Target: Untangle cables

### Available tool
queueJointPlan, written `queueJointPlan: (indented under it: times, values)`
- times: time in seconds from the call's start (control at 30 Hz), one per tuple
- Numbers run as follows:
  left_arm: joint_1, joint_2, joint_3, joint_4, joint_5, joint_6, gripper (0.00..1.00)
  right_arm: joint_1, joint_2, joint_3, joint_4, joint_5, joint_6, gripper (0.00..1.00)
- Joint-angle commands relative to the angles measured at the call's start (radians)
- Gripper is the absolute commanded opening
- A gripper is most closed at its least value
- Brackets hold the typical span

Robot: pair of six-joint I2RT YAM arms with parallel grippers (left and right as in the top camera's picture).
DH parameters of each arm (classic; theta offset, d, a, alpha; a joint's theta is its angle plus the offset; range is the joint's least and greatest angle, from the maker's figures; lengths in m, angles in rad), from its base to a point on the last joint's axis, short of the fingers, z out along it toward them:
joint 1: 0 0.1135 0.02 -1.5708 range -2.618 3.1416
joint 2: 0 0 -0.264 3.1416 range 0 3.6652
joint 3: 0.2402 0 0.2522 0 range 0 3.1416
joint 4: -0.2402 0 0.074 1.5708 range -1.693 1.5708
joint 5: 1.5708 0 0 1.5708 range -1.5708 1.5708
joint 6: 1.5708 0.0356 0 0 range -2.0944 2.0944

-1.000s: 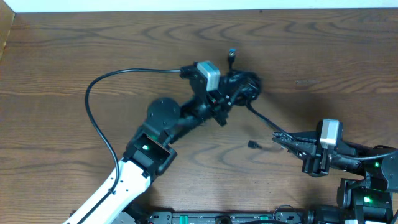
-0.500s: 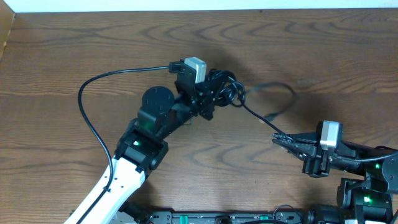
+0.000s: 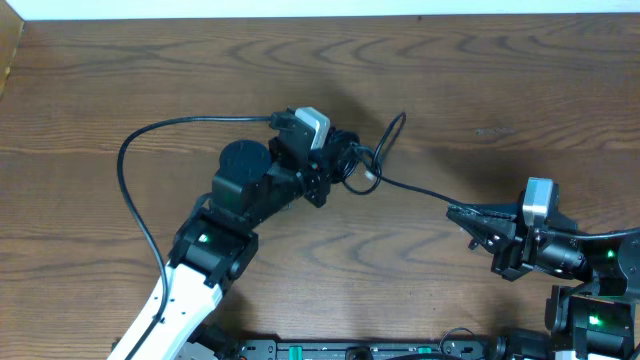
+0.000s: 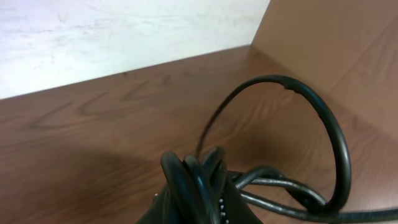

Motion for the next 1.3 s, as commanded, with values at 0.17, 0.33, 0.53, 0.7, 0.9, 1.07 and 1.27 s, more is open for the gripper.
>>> queueJointPlan:
  times: [0.17,0.33,0.53,0.7,0.9,1.07,1.27]
  values:
    - [0.028,-0.095,0.017,-0.045,-0.101,0.127,0.08,-0.011,-0.018,0.008,0.009,-0.009,0.016,0.99]
    - [0.027,-0.129,0.017,-0.041,0.011,0.127,0.07,-0.011,-0.018,0.008,0.01,-0.009,0.035,0.99]
    - [0.01,-0.132,0.017,-0.018,0.136,0.115,0.07,-0.011,-0.018,0.008,0.01,0.037,0.051,0.99]
    - [-0.078,-0.132,0.017,0.043,0.13,0.115,0.07,-0.011,-0.018,0.008,0.009,0.102,0.06,0.99]
    - [-0.206,-0.132,0.017,0.118,-0.099,0.084,0.07,-0.011,-0.018,0.008,-0.025,0.172,0.116,0.99]
    - [-0.304,-0.132,0.017,0.117,-0.33,0.082,0.08,-0.011,-0.018,0.009,-0.067,0.24,0.211,0.99]
    - [-0.339,-0.132,0.017,0.106,-0.485,0.072,0.07,-0.005,0.0,0.037,-0.058,0.255,0.29,0.99]
